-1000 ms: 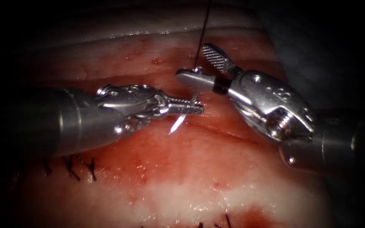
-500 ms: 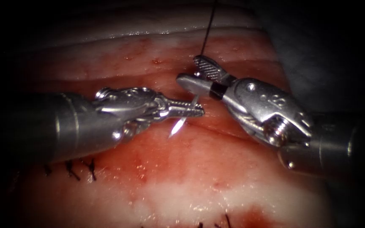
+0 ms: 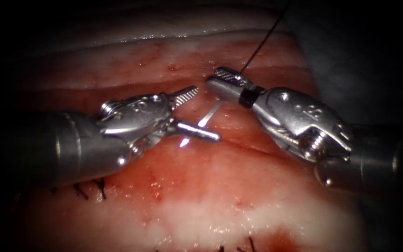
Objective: Wound Closure
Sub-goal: Grab the needle straight on with the right gripper, then adjust grip on the needle by passing it back to the left grasper.
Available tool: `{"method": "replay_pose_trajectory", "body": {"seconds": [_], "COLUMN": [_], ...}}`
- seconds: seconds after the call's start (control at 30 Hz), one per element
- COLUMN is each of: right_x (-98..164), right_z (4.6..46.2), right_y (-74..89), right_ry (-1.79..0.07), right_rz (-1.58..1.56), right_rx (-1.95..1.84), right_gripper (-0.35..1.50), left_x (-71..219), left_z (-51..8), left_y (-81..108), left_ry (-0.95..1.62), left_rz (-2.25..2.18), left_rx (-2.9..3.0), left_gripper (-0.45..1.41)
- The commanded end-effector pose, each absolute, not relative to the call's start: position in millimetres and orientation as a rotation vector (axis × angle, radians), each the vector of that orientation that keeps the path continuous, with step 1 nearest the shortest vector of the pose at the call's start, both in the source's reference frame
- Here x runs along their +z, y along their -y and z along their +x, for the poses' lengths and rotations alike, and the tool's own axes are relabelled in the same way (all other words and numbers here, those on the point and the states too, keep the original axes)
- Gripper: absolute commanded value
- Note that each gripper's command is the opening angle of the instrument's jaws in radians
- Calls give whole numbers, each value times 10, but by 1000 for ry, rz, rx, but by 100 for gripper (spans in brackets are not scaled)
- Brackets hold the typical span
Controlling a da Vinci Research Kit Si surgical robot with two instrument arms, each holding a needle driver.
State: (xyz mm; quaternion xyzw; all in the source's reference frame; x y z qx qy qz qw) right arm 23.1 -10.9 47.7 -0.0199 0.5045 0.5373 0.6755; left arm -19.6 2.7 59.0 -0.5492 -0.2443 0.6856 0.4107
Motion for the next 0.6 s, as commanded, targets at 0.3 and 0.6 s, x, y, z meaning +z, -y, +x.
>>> {"method": "replay_pose_trajectory", "body": {"seconds": [0.3, 0.6], "right_x": [492, 486], "right_z": [244, 253], "right_y": [87, 80], "right_ry": [-1164, -1274], "right_rz": [15, 5], "right_rx": [1050, 812], "right_gripper": [-35, -35], "left_x": [597, 596], "left_z": [-164, -172], "left_y": [-21, -42], "left_ry": [697, 950], "left_rz": [-1396, -1241], "left_rx": [1703, 1389], "left_gripper": [123, 115]}}
